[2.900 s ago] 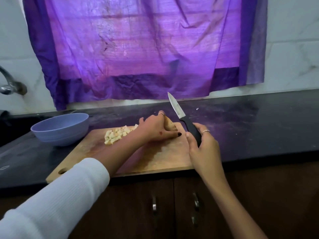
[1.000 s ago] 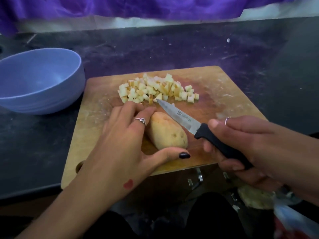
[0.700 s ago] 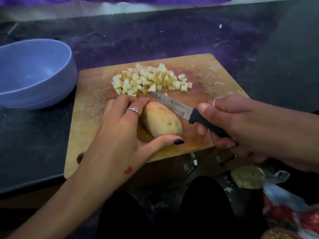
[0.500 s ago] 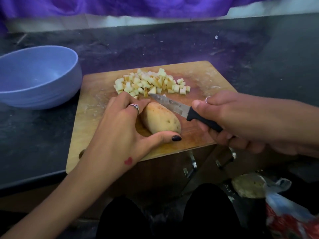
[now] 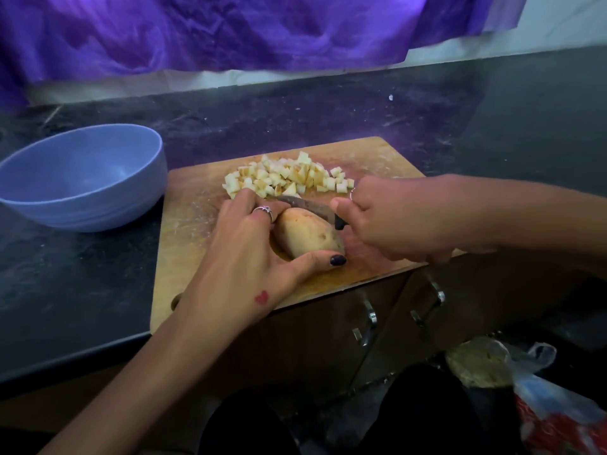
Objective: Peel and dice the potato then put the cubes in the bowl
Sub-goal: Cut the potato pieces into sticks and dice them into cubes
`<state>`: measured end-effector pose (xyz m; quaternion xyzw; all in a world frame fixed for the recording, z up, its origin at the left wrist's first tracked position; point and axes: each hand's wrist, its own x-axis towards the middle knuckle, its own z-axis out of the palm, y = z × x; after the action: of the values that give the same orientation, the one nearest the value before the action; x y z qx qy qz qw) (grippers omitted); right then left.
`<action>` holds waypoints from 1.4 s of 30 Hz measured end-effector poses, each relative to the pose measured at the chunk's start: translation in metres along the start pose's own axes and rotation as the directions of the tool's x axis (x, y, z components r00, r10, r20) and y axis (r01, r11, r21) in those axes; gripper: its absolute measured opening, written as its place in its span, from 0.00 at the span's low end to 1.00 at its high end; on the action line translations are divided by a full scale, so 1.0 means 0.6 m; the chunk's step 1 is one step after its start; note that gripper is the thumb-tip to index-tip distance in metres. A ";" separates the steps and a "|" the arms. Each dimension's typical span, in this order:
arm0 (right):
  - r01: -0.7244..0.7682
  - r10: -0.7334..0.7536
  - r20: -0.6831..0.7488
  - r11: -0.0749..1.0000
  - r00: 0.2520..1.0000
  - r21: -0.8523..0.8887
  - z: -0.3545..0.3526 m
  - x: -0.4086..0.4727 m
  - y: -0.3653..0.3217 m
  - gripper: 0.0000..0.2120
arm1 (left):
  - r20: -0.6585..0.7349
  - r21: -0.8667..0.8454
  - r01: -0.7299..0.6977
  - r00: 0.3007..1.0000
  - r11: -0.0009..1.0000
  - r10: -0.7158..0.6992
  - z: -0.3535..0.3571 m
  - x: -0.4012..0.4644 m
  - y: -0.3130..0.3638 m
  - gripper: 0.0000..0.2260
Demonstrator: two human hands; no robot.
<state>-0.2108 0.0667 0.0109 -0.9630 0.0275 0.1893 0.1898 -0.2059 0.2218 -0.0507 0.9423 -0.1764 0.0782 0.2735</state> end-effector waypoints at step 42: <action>-0.111 0.108 -0.052 0.993 0.993 -0.051 0.016 -0.013 -0.011 0.19 | -0.028 0.037 -0.172 0.984 0.984 0.173 0.021 -0.003 -0.014 0.41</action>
<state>-0.2208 0.0764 0.0079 -0.9691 0.0799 0.1766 0.1524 -0.2039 0.2219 -0.0659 0.9268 -0.2518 0.1193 0.2520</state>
